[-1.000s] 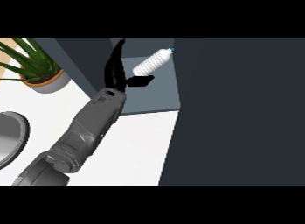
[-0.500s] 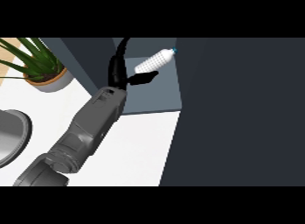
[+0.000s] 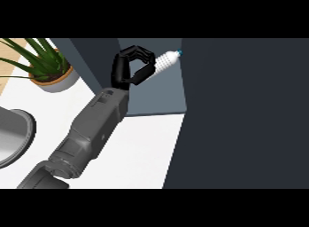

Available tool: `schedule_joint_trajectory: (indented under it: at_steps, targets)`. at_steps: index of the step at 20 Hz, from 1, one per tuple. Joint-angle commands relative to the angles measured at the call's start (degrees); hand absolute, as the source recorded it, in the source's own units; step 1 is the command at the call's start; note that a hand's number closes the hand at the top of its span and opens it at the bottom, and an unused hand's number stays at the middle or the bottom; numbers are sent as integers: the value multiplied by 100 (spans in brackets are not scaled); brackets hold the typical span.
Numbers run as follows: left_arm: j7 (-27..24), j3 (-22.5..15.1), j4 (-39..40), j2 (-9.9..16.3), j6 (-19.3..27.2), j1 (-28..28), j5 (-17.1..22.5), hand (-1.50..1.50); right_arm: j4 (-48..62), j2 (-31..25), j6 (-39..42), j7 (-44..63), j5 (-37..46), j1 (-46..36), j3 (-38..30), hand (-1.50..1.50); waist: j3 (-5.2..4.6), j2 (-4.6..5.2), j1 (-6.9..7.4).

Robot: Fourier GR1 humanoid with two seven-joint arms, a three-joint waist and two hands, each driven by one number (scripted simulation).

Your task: Pick up the bottled water, place it into the cabinet and close the cabinet

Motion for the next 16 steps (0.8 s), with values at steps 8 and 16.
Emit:
schedule_joint_trajectory:
  at_steps: [8,16]
  targets:
    - [438,-465,-1054,-4,-1833,741,645,150,-222,-23,-277,193,482,99,58,-150,6,-116,330]
    - [1002,-1123,-3134,-2,-1690,2201,905,150,-650,-551,-284,181,509,440,24,-150,13,-187,469]
